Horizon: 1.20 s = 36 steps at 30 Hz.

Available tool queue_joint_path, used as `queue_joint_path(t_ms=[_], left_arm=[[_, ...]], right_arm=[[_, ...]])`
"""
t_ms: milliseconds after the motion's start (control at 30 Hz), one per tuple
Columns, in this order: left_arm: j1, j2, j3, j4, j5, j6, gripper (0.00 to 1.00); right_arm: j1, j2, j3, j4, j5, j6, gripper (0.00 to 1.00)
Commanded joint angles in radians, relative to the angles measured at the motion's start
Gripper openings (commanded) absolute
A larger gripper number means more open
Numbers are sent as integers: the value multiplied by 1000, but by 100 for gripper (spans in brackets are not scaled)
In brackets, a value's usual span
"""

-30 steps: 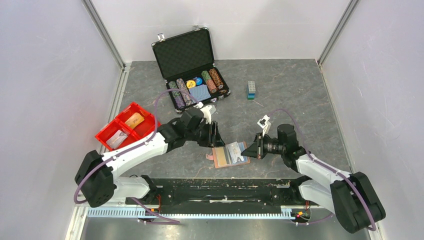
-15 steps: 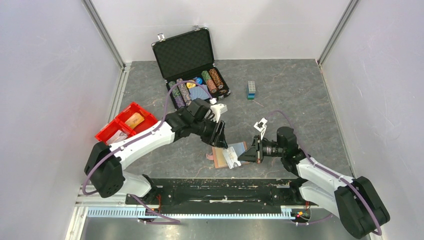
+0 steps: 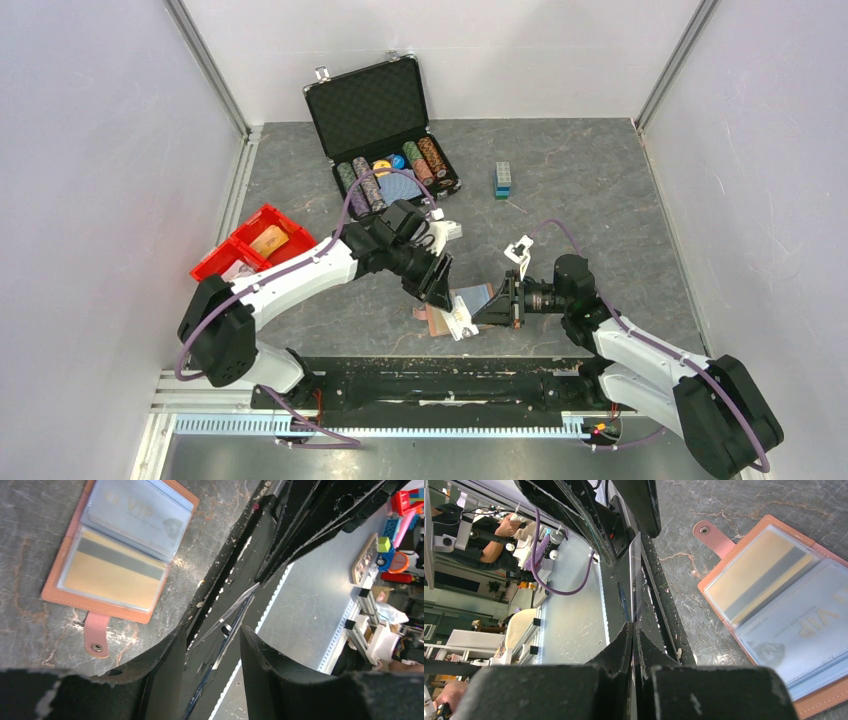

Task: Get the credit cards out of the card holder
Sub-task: Place the credit card in the storage box.

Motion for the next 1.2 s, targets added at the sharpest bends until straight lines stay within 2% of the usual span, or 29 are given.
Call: queue_joint_path(t_ms=[0,433,533,700,767,900,967,1033,1100,1167], left_arm=[[3,16,22,18,86,54,50],[3,8,16,62,120,28,44],[3,9,12,62,126,28,33],[5,-7,10,52,121,27,8],[10,-24,10,52,109,17,4],[37,-81,-5,52,72,-8,2],[68,-134,-48,94,68,-32,2],[129,-187,-99,157,78,-91,2],[205,-231,-132,190,75,-144,2],[293,-271,-141,165,-2,-185,2]], right_arm=[[8,-19,0,61,-25,7,0],[25,-6,-4,58,-17,2,0],[26,-5,-1,56,-15,2,0],[28,3,-1,50,-4,-6,0],[27,3,2,51,2,-4,0],[28,-34,10,40,57,11,23],[28,-60,14,39,94,22,39],[26,-80,24,37,117,32,54],[28,-102,30,38,135,45,66],[27,-133,30,38,157,54,74]])
